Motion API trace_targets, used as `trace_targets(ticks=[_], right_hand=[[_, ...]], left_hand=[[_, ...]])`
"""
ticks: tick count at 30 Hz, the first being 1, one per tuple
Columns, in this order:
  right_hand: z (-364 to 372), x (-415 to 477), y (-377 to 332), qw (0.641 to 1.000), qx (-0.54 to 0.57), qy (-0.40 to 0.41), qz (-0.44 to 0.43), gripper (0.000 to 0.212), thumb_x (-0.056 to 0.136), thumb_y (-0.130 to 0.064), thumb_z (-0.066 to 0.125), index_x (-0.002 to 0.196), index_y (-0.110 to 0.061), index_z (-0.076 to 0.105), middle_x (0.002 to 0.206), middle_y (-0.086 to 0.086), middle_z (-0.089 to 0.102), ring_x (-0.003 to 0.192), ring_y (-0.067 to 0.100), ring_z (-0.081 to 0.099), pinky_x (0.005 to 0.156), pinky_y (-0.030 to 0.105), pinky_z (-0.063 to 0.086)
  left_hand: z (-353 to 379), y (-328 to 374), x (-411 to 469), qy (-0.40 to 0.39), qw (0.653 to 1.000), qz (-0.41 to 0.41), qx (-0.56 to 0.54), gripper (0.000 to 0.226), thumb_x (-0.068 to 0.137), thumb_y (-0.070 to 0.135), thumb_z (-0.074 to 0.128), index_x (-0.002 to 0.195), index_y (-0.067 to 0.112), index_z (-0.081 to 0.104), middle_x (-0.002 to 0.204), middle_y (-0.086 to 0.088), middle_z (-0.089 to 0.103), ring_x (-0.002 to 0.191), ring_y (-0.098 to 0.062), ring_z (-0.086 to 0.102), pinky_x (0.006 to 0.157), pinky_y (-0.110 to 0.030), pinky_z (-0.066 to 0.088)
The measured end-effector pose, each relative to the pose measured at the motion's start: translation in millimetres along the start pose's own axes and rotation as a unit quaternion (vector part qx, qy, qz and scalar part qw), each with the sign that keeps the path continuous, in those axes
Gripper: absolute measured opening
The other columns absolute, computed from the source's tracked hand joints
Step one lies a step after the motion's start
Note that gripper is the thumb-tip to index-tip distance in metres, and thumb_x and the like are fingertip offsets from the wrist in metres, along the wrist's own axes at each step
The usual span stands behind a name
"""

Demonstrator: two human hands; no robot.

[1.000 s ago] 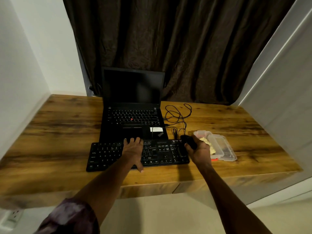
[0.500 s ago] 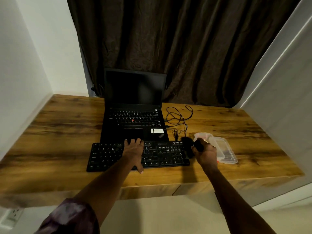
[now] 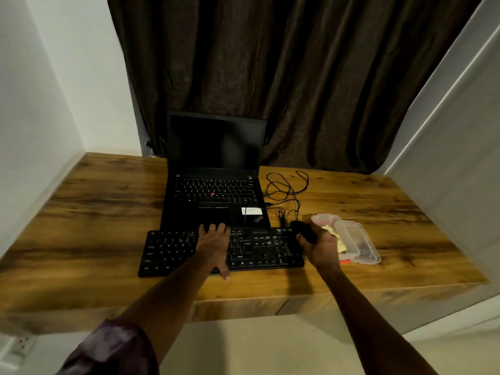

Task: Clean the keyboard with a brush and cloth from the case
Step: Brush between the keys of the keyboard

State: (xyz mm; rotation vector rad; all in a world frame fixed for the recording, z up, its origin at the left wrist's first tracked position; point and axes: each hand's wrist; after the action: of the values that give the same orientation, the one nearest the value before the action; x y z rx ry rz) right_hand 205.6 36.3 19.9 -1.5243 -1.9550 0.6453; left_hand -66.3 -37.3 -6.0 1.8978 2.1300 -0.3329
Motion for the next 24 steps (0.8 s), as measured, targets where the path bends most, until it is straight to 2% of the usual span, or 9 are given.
trace_targets(ticks=[3, 6, 10, 11, 14, 16, 20, 24], right_hand=[[-9.8, 0.8, 6.2, 0.998, -0.047, 0.028, -0.009, 0.025, 0.090, -0.018, 0.070, 0.113, -0.012, 0.065, 0.093, 0.008, 0.073, 0.086, 0.025, 0.070, 0.072, 0.033, 0.058], [1.2, 2.1, -5.2, 0.999, -0.037, 0.000, -0.025, 0.032, 0.089, -0.026, 0.068, 0.120, -0.023, 0.061, 0.104, 0.002, 0.071, 0.094, 0.019, 0.068, 0.078, 0.038, 0.061], [34.2, 17.0, 4.6, 0.998, -0.020, -0.056, -0.013, 0.059, 0.077, -0.064, 0.060, 0.131, -0.039, 0.053, 0.117, 0.001, 0.064, 0.106, 0.020, 0.062, 0.083, 0.040, 0.059], [35.1, 16.1, -1.3, 0.998, -0.015, -0.062, -0.012, 0.060, 0.078, -0.065, 0.061, 0.131, -0.040, 0.053, 0.117, 0.001, 0.064, 0.106, 0.020, 0.062, 0.083, 0.039, 0.060], [17.6, 8.7, -17.9, 0.999, 0.002, -0.040, -0.017, 0.038, 0.088, -0.029, 0.071, 0.124, -0.021, 0.062, 0.110, 0.006, 0.070, 0.100, 0.019, 0.067, 0.081, 0.030, 0.059], [3.7, 7.7, -8.1, 1.000, 0.000, -0.005, -0.023, 0.032, 0.090, -0.016, 0.069, 0.121, -0.014, 0.062, 0.107, 0.008, 0.072, 0.096, 0.019, 0.068, 0.081, 0.032, 0.058], [-5.1, 12.1, 9.5, 0.999, -0.044, 0.014, -0.014, 0.029, 0.092, -0.024, 0.067, 0.120, -0.018, 0.060, 0.102, 0.009, 0.071, 0.094, 0.026, 0.068, 0.078, 0.044, 0.060], [15.7, 21.7, 7.0, 0.999, -0.040, -0.017, -0.027, 0.045, 0.083, -0.055, 0.055, 0.123, -0.033, 0.055, 0.109, 0.002, 0.065, 0.099, 0.025, 0.063, 0.080, 0.045, 0.059]], left_hand=[[-0.2, 0.0, 0.0, 0.000, 1.000, 0.001, -0.003, 0.139, 0.057, 0.058, 0.088, 0.159, 0.010, 0.007, 0.161, -0.010, 0.016, 0.147, -0.033, 0.017, 0.121, -0.059, 0.010], [-0.6, 0.3, 1.0, -0.002, 1.000, 0.000, -0.002, 0.140, 0.056, 0.058, 0.089, 0.158, 0.009, 0.007, 0.160, -0.010, 0.016, 0.147, -0.033, 0.017, 0.121, -0.059, 0.010], [-1.0, 0.2, 0.1, -0.004, 1.000, -0.001, -0.002, 0.140, 0.056, 0.058, 0.089, 0.158, 0.009, 0.006, 0.162, -0.010, 0.014, 0.148, -0.033, 0.015, 0.121, -0.058, 0.009], [-1.1, 0.2, -0.3, -0.004, 1.000, -0.003, -0.005, 0.140, 0.056, 0.057, 0.089, 0.159, 0.009, 0.006, 0.162, -0.010, 0.014, 0.148, -0.033, 0.015, 0.122, -0.058, 0.009], [-1.0, 0.1, -0.3, -0.002, 1.000, -0.004, -0.011, 0.140, 0.056, 0.057, 0.089, 0.159, 0.010, 0.006, 0.162, -0.010, 0.013, 0.149, -0.033, 0.014, 0.122, -0.058, 0.008], [0.1, 0.2, 0.7, -0.001, 1.000, -0.002, -0.012, 0.140, 0.056, 0.057, 0.089, 0.159, 0.010, 0.006, 0.162, -0.010, 0.014, 0.149, -0.033, 0.014, 0.122, -0.058, 0.008], [1.8, -0.4, 1.6, 0.004, 1.000, -0.003, -0.012, 0.140, 0.055, 0.058, 0.089, 0.158, 0.011, 0.007, 0.162, -0.010, 0.015, 0.148, -0.033, 0.015, 0.122, -0.058, 0.008], [0.6, -0.2, 2.0, 0.001, 1.000, -0.002, -0.010, 0.140, 0.055, 0.058, 0.089, 0.158, 0.011, 0.007, 0.161, -0.010, 0.014, 0.148, -0.032, 0.015, 0.122, -0.059, 0.008]])
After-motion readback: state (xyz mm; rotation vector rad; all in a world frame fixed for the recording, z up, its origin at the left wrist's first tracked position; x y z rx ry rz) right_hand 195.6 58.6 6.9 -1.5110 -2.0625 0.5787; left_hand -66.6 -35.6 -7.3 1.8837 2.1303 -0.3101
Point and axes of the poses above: each hand's wrist, its own x-axis towards the middle knuckle, its own z-axis out of the palm, y = z × x
